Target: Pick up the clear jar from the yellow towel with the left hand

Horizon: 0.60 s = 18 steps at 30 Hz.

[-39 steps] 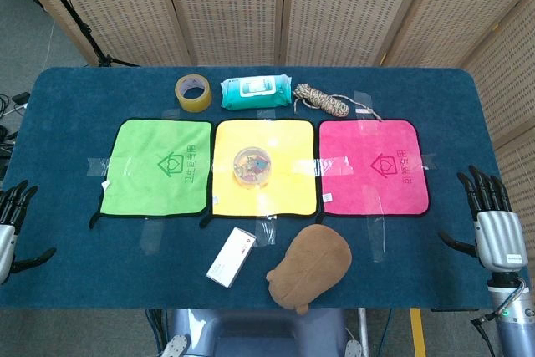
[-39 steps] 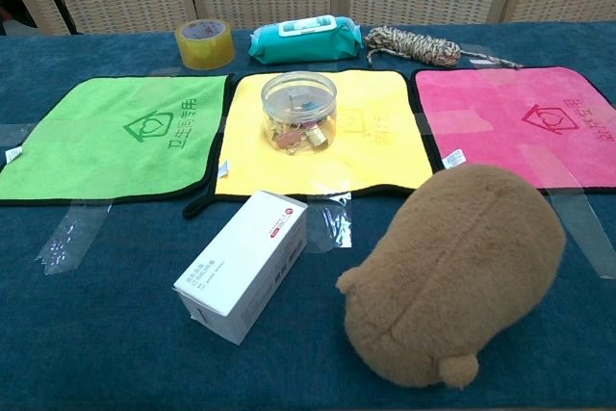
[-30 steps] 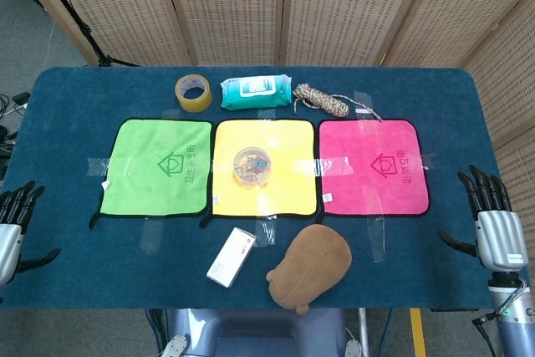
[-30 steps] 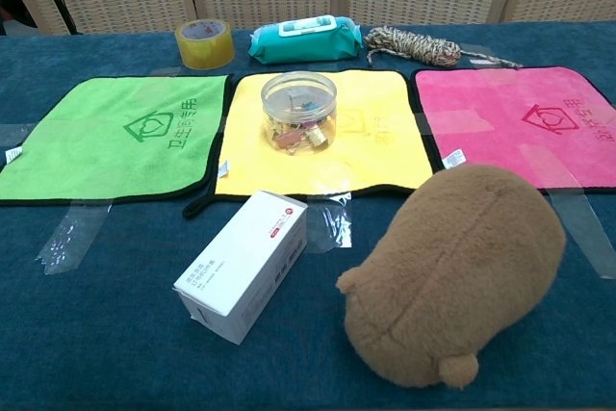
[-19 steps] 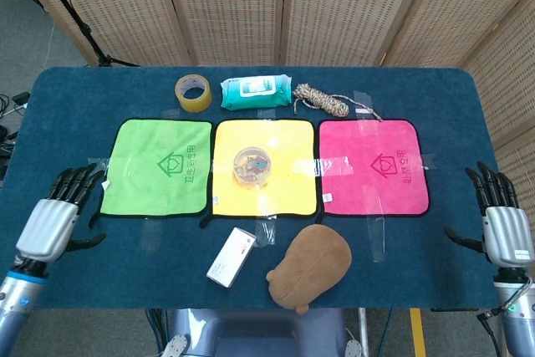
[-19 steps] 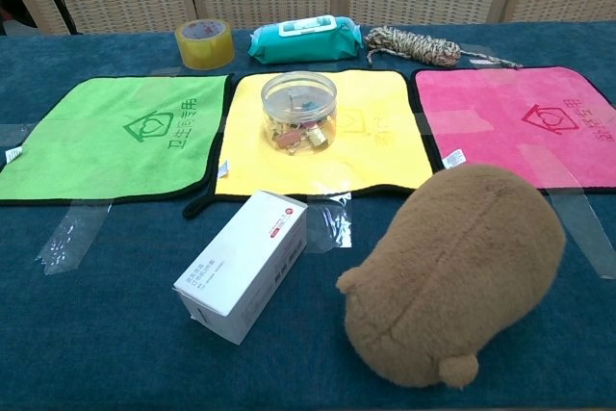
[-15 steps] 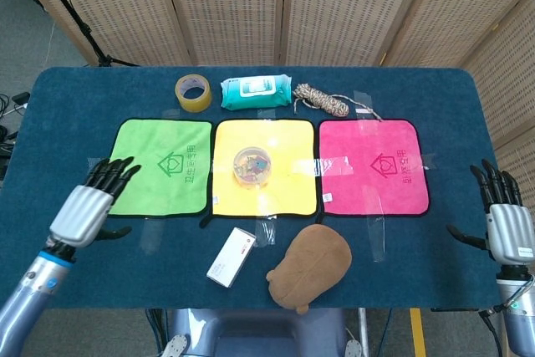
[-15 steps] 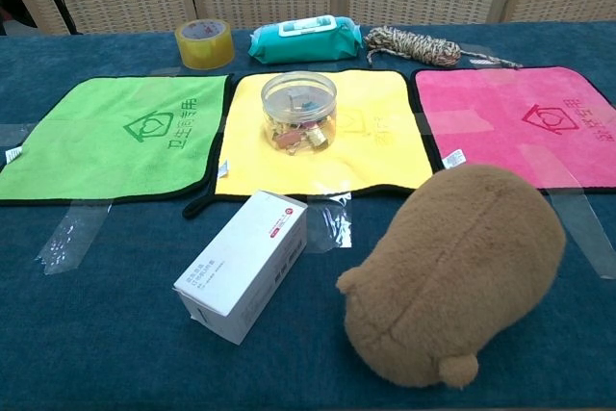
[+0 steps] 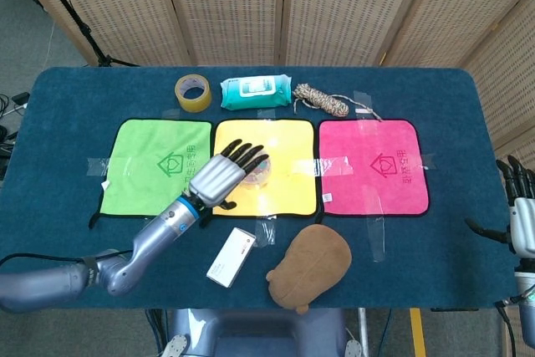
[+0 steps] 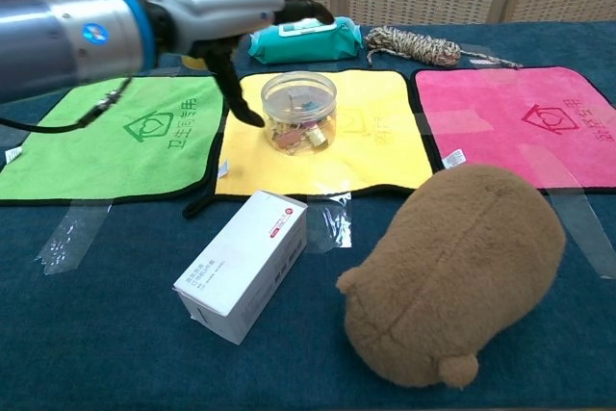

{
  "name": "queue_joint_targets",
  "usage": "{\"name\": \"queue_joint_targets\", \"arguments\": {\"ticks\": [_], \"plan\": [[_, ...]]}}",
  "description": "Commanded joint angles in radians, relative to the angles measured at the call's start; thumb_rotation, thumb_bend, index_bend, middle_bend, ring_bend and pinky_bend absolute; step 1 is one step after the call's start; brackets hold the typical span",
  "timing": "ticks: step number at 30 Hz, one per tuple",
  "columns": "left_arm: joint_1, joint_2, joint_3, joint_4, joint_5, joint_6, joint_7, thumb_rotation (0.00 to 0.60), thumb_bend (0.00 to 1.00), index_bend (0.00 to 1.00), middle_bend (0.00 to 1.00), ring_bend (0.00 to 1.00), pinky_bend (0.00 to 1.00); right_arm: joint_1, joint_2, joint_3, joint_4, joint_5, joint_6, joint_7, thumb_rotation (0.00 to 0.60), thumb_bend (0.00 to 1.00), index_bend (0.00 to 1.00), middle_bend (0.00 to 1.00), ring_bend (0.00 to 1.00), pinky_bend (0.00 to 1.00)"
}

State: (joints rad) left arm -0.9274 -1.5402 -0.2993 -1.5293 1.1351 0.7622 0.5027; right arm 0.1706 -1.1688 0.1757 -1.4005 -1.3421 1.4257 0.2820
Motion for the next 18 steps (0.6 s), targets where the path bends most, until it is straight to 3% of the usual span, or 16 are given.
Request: {"name": "queue_joint_targets", "arguments": {"ticks": [1, 7, 12, 18], "plan": [[-0.113, -0.106, 0.006, 0.129, -0.106, -0.030, 0.135, 0.600, 0.00, 0.00, 0.00, 0.00, 0.00, -0.005, 0.003, 0.004, 0.006, 0.007, -0.004, 0.009, 0.600, 0.00, 0.00, 0.00, 0.00, 0.00], [-0.187, -0.182, 0.030, 0.237, -0.195, -0.048, 0.196, 0.600, 0.00, 0.03, 0.00, 0.00, 0.00, -0.012, 0.005, 0.010, 0.014, 0.017, -0.010, 0.017, 0.600, 0.00, 0.00, 0.00, 0.00, 0.00], [-0.222, -0.225, 0.052, 0.293, -0.224, -0.055, 0.205, 0.600, 0.00, 0.16, 0.01, 0.01, 0.00, -0.014, 0.005, 0.014, 0.016, 0.018, -0.015, 0.020, 0.600, 0.00, 0.00, 0.00, 0.00, 0.00], [-0.248, -0.251, 0.080, 0.352, -0.234, -0.050, 0.228, 0.600, 0.00, 0.30, 0.20, 0.19, 0.04, -0.017, 0.007, 0.020, 0.018, 0.021, -0.017, 0.028, 0.600, 0.00, 0.00, 0.00, 0.00, 0.00]]}}
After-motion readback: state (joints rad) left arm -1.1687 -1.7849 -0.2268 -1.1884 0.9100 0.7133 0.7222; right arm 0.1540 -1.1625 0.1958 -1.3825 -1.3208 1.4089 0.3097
